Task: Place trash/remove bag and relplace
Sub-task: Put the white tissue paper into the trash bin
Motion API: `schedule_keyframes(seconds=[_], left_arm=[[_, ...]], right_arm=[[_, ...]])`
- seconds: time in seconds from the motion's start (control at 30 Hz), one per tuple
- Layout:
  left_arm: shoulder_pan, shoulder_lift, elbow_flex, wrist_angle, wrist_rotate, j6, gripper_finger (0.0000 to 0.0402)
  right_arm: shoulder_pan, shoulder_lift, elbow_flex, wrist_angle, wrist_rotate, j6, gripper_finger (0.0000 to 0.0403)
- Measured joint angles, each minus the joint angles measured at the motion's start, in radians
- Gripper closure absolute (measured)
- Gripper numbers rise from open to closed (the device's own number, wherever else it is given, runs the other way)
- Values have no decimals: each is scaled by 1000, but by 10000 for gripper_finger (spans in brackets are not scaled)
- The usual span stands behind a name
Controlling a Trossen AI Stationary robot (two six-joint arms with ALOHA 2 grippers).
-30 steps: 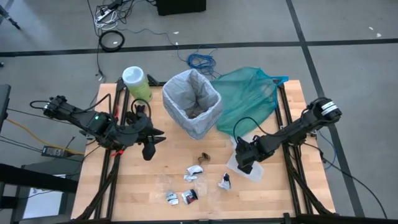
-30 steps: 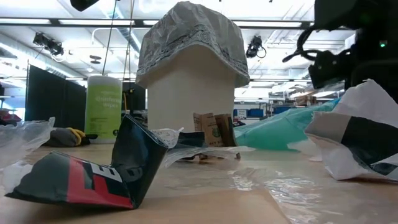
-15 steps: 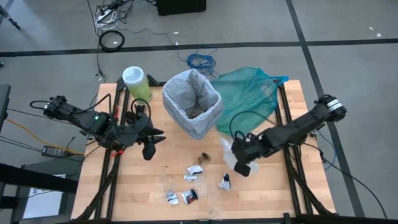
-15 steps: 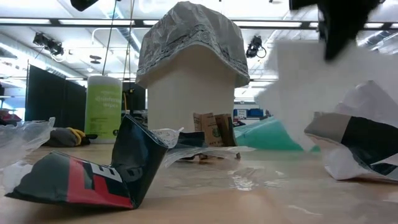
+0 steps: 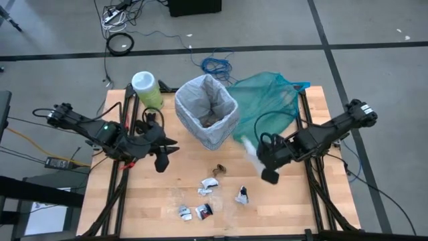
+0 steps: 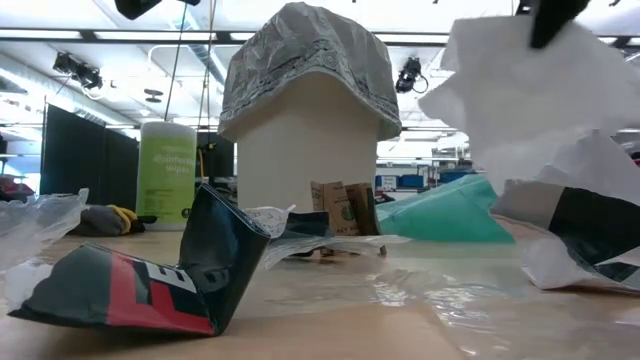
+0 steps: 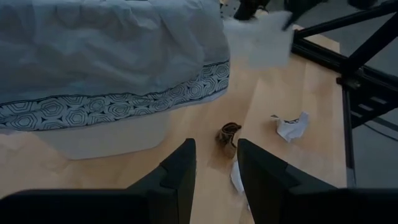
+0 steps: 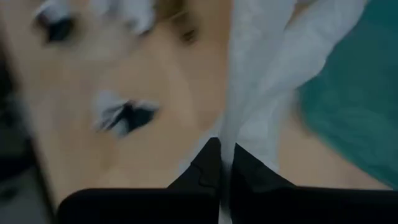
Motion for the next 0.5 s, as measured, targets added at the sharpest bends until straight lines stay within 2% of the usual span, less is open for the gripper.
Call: schedule_keyframes(seconds=[0.1, 0.3, 0.5], left_arm=[[0, 25, 0, 0, 0, 1, 275], [0, 85, 0, 4, 12, 0, 275], [0, 106, 0, 44, 23, 1, 275]], right_arm=[[3, 15, -1, 19, -68, -14, 357], [9, 37, -1, 29, -54, -17, 254], [52, 61, -1, 41, -83, -7, 153]])
